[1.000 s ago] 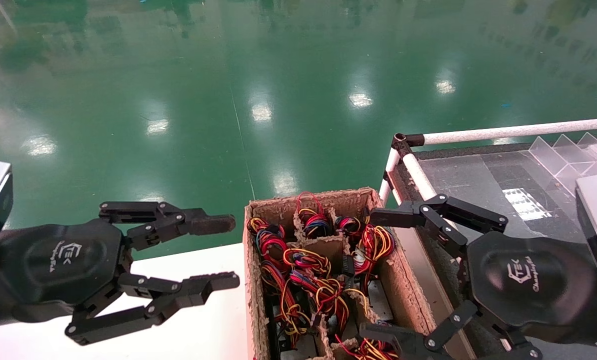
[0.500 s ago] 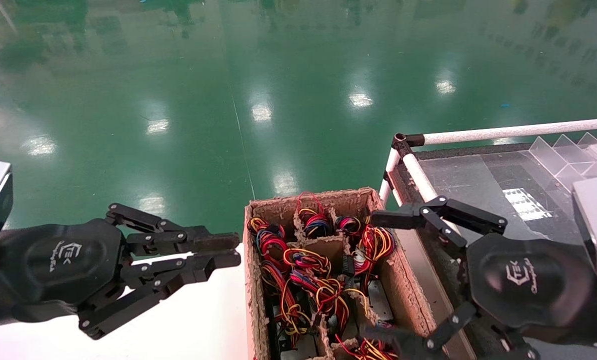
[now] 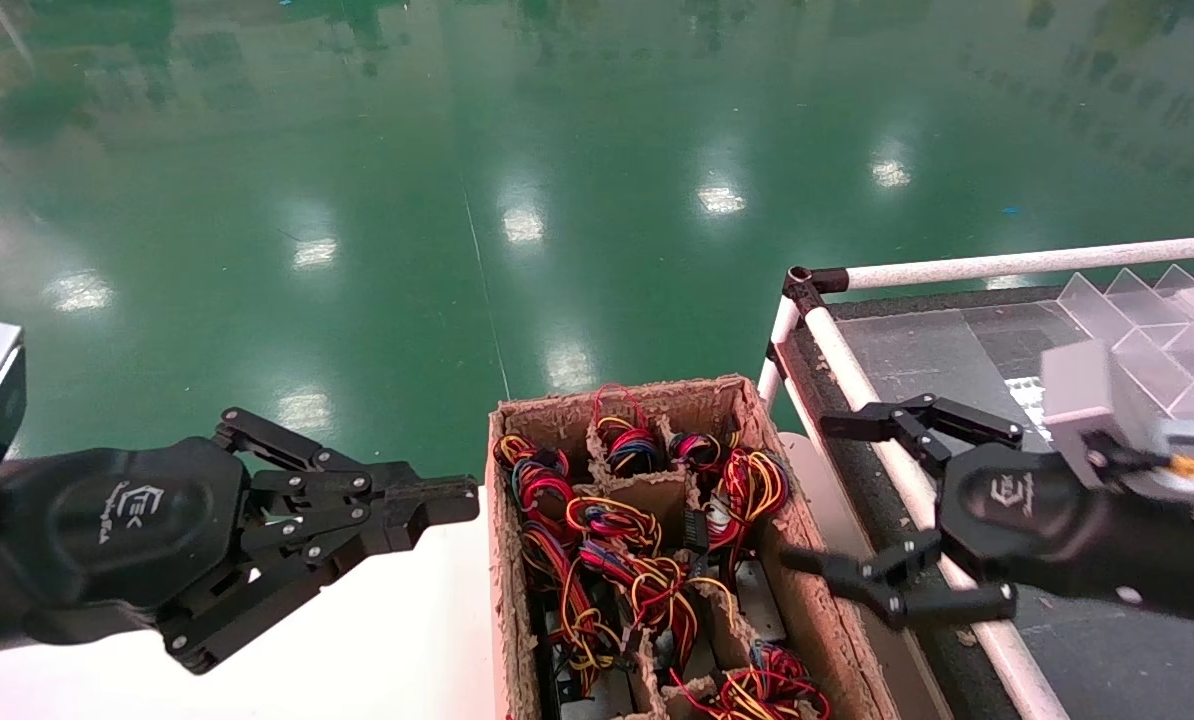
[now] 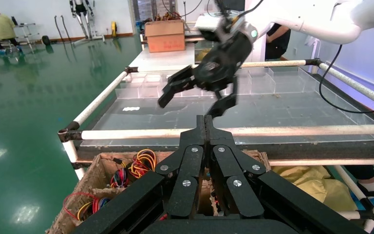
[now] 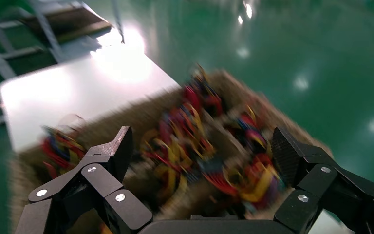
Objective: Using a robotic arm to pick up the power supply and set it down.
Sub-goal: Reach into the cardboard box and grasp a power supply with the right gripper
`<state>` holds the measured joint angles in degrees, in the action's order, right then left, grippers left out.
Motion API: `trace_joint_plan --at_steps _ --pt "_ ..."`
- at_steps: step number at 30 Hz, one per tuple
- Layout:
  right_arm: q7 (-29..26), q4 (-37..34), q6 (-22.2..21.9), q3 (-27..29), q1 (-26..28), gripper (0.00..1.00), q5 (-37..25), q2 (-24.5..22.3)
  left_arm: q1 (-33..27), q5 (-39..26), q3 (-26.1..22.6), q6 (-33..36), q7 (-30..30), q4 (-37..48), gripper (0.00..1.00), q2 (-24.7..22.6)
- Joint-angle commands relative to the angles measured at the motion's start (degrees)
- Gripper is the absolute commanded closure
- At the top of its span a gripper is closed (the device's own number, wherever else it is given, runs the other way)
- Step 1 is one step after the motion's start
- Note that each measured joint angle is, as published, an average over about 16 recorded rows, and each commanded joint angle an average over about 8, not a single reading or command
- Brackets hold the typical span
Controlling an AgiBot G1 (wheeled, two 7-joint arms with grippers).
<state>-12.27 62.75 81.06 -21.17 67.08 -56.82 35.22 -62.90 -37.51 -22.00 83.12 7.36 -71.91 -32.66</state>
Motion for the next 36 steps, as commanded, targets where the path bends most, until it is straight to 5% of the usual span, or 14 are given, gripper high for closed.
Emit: trace_joint_plan --at_steps 1,4,11,13,36 --pt "-0.8 -2.1 -0.7 -1.3 1.5 0.00 -2.9 0.5 0.0 0.0 0.0 0.0 0.0 0.0 0.02 0.0" --pt "-1.1 -6.8 0.1 -3.4 4.7 0.02 -6.7 2.1 0.0 0.0 0.0 0.0 0.0 0.0 0.00 0.0" --pt "2.1 -17.9 2.9 -6.7 10.9 0.86 -12.2 6.7 0.0 0.0 0.0 0.0 0.0 0.0 0.00 0.0" --pt "4.0 -20.7 3.3 -7.4 12.2 1.00 -13.4 8.2 0.0 0.0 0.0 0.0 0.0 0.0 0.00 0.0" --pt "20.2 -43.4 3.0 -12.0 22.2 1.00 -21.4 19.8 0.0 0.0 0.0 0.0 0.0 0.0 0.00 0.0"
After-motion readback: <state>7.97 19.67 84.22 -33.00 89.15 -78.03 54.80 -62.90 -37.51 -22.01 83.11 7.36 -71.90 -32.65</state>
